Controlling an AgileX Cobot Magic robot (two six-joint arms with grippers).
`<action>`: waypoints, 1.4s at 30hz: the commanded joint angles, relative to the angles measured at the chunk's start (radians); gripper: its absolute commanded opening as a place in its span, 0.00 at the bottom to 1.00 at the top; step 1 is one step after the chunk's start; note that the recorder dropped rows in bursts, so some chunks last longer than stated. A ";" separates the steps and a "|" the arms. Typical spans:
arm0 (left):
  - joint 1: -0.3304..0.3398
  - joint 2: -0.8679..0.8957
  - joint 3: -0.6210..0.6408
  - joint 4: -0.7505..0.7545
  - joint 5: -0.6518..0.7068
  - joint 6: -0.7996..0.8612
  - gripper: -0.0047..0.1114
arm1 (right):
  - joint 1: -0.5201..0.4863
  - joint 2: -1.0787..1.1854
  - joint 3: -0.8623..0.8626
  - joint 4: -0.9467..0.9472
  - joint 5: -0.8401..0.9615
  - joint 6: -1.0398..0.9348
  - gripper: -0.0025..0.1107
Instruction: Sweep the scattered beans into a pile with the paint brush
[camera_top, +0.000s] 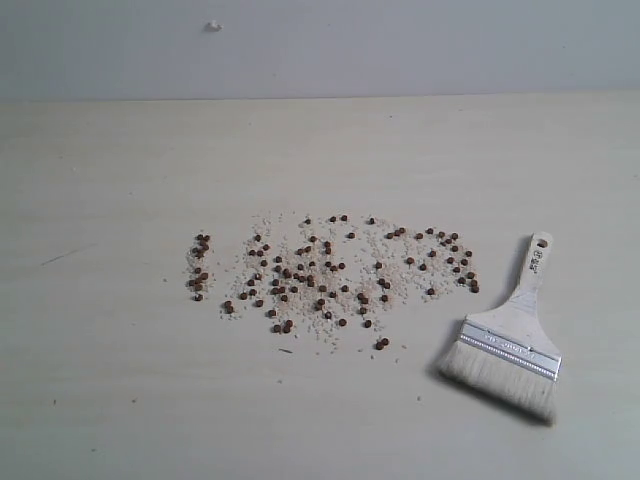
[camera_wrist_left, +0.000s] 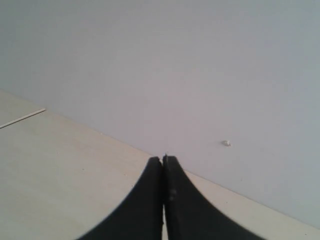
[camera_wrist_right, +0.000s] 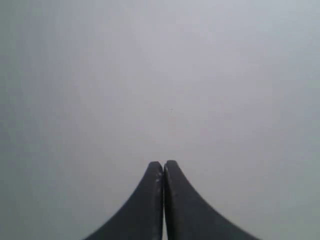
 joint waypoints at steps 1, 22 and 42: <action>-0.006 -0.007 0.003 -0.005 0.007 0.003 0.04 | 0.002 -0.002 0.005 -0.005 0.096 0.002 0.02; -0.006 -0.007 0.003 -0.005 0.007 0.003 0.04 | 0.002 0.353 -0.112 0.433 0.105 -0.516 0.02; -0.030 -0.007 0.003 -0.005 0.000 0.003 0.04 | 0.000 1.205 -0.932 0.026 1.031 -0.269 0.17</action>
